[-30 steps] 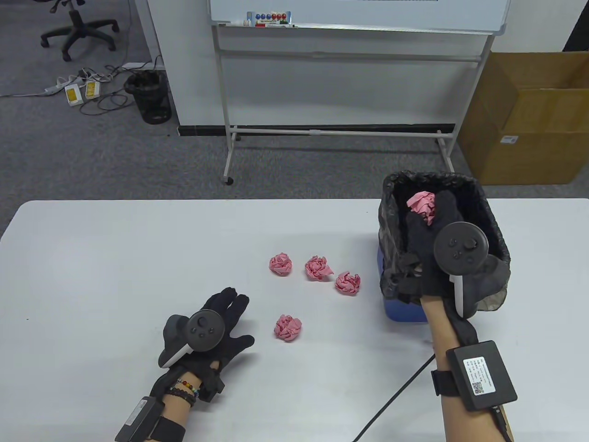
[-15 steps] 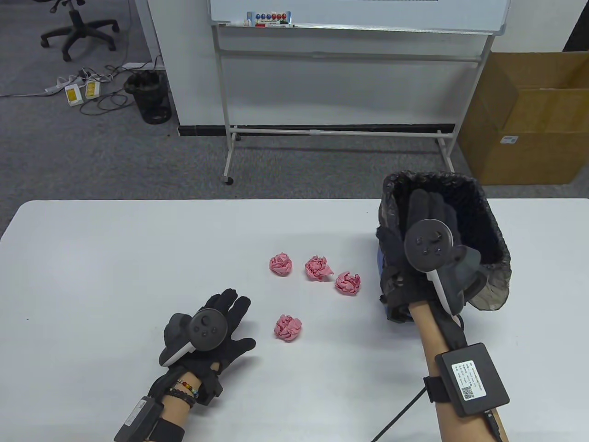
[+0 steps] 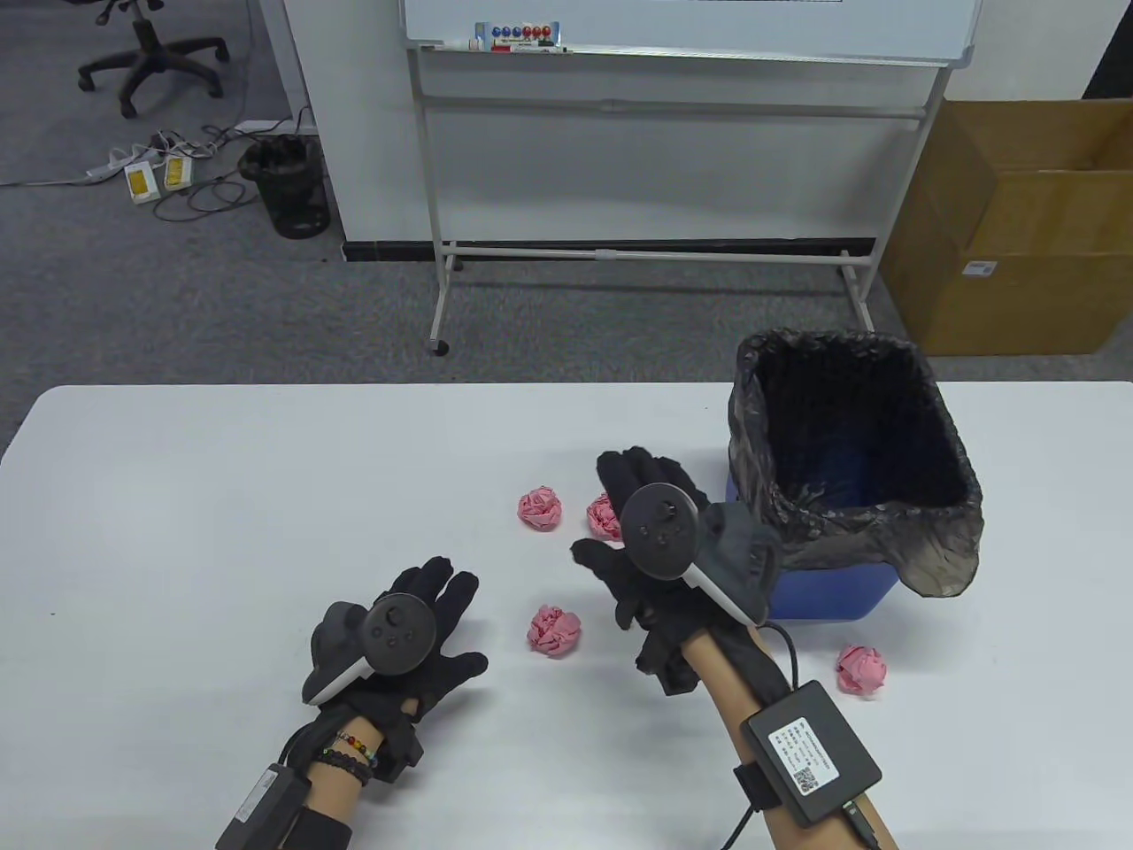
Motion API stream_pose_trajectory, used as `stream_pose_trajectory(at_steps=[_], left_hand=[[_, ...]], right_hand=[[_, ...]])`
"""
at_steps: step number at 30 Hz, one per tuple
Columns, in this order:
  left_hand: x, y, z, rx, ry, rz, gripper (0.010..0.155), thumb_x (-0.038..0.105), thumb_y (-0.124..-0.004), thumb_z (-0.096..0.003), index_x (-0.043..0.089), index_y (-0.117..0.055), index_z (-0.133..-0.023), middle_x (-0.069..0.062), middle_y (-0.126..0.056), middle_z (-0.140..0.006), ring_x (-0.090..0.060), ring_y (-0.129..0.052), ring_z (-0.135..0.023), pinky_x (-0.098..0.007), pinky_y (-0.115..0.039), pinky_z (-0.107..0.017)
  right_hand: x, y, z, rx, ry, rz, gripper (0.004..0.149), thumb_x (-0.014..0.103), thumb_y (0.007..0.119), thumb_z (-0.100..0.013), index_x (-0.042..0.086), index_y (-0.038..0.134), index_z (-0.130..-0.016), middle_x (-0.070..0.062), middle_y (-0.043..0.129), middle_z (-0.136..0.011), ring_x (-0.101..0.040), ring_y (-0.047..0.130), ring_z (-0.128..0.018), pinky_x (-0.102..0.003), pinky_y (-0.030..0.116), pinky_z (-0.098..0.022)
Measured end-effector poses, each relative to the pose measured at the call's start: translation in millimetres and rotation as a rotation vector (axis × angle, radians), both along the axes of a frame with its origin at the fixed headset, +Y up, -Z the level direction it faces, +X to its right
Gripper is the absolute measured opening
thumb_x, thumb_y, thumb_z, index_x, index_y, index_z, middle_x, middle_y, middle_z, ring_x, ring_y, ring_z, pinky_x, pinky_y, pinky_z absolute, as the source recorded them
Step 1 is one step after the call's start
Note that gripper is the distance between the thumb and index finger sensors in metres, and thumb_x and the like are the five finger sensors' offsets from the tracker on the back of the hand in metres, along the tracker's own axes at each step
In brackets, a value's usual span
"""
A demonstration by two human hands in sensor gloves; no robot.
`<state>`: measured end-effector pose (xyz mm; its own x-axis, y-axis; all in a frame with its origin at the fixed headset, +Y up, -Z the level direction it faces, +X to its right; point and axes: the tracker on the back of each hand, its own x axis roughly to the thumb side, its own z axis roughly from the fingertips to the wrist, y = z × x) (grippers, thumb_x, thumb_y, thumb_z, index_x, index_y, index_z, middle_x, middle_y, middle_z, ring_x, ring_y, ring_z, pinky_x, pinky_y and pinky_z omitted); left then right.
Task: Toss crumpled papers into recycling bin
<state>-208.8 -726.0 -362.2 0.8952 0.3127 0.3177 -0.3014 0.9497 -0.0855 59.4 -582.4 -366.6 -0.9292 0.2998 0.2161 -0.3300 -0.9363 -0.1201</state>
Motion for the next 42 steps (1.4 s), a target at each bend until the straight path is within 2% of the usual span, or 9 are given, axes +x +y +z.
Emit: stream_pose_trajectory(at_steps=[9, 18, 24, 28, 32, 36, 42], left_hand=[[0, 1, 1, -0.004, 0.003, -0.004, 0.087, 0.052, -0.088, -0.0418, 0.021, -0.046, -0.112, -0.017, -0.036, -0.123, -0.049, -0.043, -0.111, -0.070, -0.046, -0.074], [0, 1, 1, -0.005, 0.011, -0.018, 0.087, 0.052, -0.088, -0.0420, 0.021, -0.046, -0.112, -0.017, -0.036, -0.123, -0.049, -0.043, -0.111, -0.070, -0.046, -0.075], [1, 2, 1, -0.007, 0.011, -0.029, 0.087, 0.052, -0.088, -0.0419, 0.021, -0.047, -0.112, -0.017, -0.036, -0.123, -0.049, -0.043, -0.111, -0.069, -0.046, -0.075], [1, 2, 1, -0.007, 0.008, -0.030, 0.087, 0.051, -0.088, -0.0418, 0.021, -0.047, -0.112, -0.017, -0.036, -0.123, -0.049, -0.044, -0.111, -0.069, -0.047, -0.075], [2, 2, 1, -0.006, 0.007, -0.028, 0.086, 0.051, -0.088, -0.0421, 0.021, -0.047, -0.112, -0.017, -0.036, -0.123, -0.049, -0.044, -0.111, -0.069, -0.047, -0.075], [3, 1, 1, -0.009, 0.004, -0.026, 0.086, 0.051, -0.087, -0.0422, 0.021, -0.047, -0.112, -0.017, -0.036, -0.123, -0.049, -0.044, -0.111, -0.068, -0.047, -0.075], [7, 0, 2, -0.013, -0.003, -0.031, 0.086, 0.051, -0.087, -0.0421, 0.021, -0.046, -0.112, -0.017, -0.036, -0.123, -0.048, -0.044, -0.111, -0.068, -0.047, -0.075]], right_hand=[[-43, -93, -14, -0.169, 0.083, 0.177, 0.090, 0.058, 0.087, -0.033, 0.031, 0.047, -0.109, -0.002, 0.056, -0.116, -0.035, 0.063, -0.108, -0.053, 0.061, -0.074], [-62, -147, -23, -0.227, 0.130, 0.311, 0.096, 0.060, 0.088, -0.030, 0.035, 0.039, -0.108, -0.001, 0.049, -0.118, -0.037, 0.060, -0.109, -0.054, 0.060, -0.074], [-73, -163, -25, -0.231, 0.135, 0.388, 0.085, 0.051, 0.092, -0.031, 0.041, 0.049, -0.104, 0.001, 0.061, -0.113, -0.032, 0.076, -0.102, -0.047, 0.073, -0.068], [-73, -167, -26, -0.185, 0.097, 0.408, 0.071, 0.043, 0.094, -0.033, 0.039, 0.066, -0.098, 0.003, 0.073, -0.106, -0.025, 0.086, -0.093, -0.038, 0.080, -0.062], [-67, -165, -27, -0.149, 0.057, 0.362, 0.064, 0.039, 0.096, -0.031, 0.033, 0.077, -0.092, 0.002, 0.084, -0.097, -0.022, 0.097, -0.083, -0.029, 0.088, -0.054], [-55, -159, -29, -0.238, 0.048, 0.263, 0.064, 0.039, 0.096, -0.031, 0.026, 0.080, -0.091, -0.005, 0.090, -0.093, -0.024, 0.103, -0.077, -0.028, 0.093, -0.050], [-35, -145, -26, -0.316, 0.022, 0.150, 0.064, 0.040, 0.096, -0.031, 0.024, 0.081, -0.091, -0.007, 0.093, -0.091, -0.026, 0.105, -0.075, -0.027, 0.095, -0.048]])
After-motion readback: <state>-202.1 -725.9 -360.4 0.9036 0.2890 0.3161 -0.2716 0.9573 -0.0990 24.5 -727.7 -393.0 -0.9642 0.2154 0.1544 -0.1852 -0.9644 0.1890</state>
